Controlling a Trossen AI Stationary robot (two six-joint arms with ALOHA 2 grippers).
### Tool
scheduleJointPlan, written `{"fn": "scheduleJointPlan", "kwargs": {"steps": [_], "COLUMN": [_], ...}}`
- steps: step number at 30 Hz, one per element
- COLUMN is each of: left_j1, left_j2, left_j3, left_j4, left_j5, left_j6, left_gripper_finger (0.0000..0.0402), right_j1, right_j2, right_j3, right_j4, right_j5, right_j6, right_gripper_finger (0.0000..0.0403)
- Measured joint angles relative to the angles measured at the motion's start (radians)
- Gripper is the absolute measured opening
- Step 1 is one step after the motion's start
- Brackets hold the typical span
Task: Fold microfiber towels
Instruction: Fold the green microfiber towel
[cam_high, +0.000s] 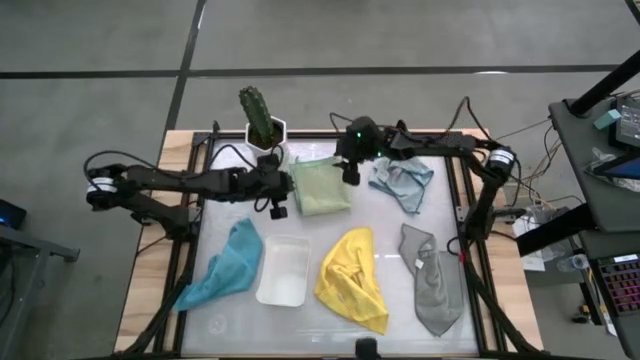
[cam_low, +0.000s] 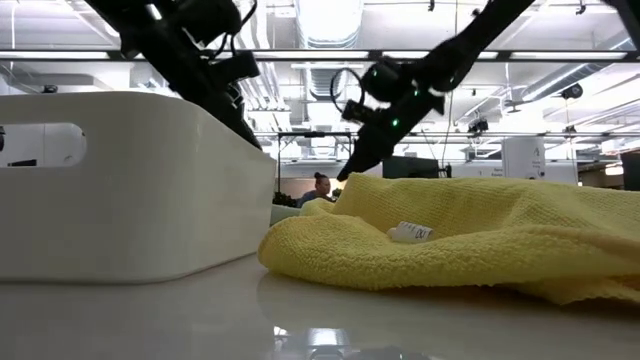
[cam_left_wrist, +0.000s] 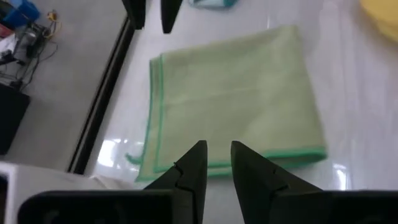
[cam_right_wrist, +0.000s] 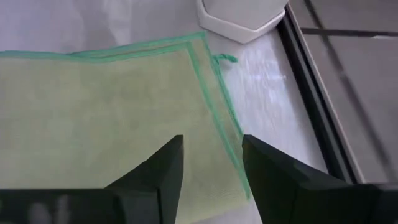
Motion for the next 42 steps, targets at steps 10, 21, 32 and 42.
{"fn": "scheduleJointPlan", "kwargs": {"steps": [10,21,32,42], "left_j1": [0.085,0.157,0.191,0.193], "left_j2": [-0.010,-0.009,-0.009,-0.006], "left_j3": [-0.008,-0.074,-0.078,-0.091], "left_j4": [0.004,0.037,0.046,0.069], "left_j5": [0.050,0.062,0.083,0.092], "left_j6": [0.084,0.121,0.125,0.120], "left_gripper_finger": [0.0058,0.0058,0.0058,0.0058], "right_j1": [-0.052,-0.067,-0.067,-0.067], "right_j2": [0.219,0.313,0.304,0.261], "right_j3": [0.120,0.243,0.265,0.264], "right_j4": [-0.019,-0.152,-0.200,-0.208], "right_j5": [-0.056,-0.059,-0.055,-0.045], "right_j6": [-0.044,-0.084,-0.117,-0.120], "right_gripper_finger": [0.0136,0.0129,0.0039,0.0009]}}
